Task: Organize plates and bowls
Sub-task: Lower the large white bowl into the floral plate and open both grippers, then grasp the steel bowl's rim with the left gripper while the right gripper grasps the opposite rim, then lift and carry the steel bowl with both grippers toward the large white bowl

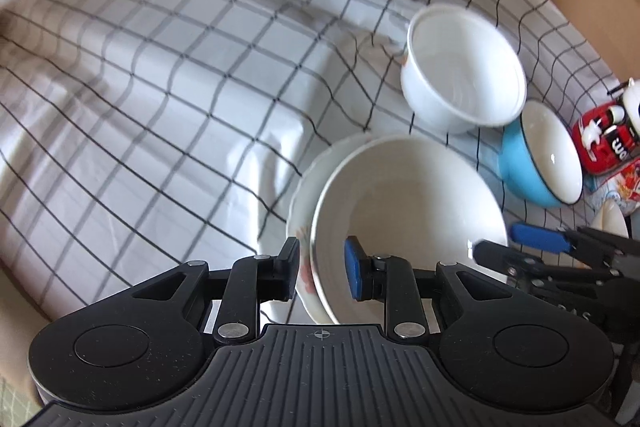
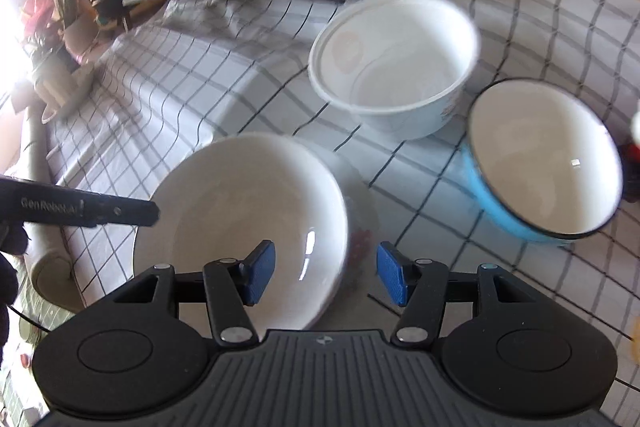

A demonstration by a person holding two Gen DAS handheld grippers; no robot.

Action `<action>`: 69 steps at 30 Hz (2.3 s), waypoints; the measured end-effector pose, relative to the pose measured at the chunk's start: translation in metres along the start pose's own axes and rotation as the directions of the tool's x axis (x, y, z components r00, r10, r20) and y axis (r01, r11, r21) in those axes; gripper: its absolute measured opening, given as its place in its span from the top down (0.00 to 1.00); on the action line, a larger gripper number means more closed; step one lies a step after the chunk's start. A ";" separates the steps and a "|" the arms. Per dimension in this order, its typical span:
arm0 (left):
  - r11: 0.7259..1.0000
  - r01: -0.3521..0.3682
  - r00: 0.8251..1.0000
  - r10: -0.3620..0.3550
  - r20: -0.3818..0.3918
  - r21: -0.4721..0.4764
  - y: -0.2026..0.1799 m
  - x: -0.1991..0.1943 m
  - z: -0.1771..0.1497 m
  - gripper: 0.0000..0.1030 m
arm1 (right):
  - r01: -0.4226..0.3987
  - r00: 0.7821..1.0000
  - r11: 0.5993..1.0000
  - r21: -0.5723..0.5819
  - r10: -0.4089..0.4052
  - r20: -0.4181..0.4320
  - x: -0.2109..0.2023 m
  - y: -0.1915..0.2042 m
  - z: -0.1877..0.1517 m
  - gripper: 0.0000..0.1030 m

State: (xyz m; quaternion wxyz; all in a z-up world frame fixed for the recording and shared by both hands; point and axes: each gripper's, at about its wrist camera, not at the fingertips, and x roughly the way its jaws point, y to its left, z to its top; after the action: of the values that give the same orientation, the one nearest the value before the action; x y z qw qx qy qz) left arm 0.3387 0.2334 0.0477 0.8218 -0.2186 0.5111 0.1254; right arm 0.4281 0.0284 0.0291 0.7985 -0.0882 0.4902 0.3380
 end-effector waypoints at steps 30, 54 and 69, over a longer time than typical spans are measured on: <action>0.787 0.456 0.890 -0.385 -0.245 0.415 -0.283 0.063 -0.147 0.74 | 0.504 0.804 0.778 0.375 -0.581 0.125 -0.184 -0.168 -0.246 0.21; 0.795 0.387 0.913 -0.258 -0.317 0.468 -0.316 0.097 -0.184 0.72 | 0.388 0.910 0.820 0.421 -0.412 -0.036 -0.129 -0.197 -0.265 0.64; 0.828 0.387 0.918 -0.306 -0.252 0.405 -0.269 0.049 -0.165 0.75 | 0.361 0.916 0.895 0.263 -0.394 0.083 -0.164 -0.155 -0.203 0.70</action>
State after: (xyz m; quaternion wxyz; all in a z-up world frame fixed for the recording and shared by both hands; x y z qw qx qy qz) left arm 0.3465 -0.0828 0.0028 0.8100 -0.1234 0.5484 -0.1671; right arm 0.3300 -0.2588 0.0352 0.8847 -0.0607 0.4467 0.1192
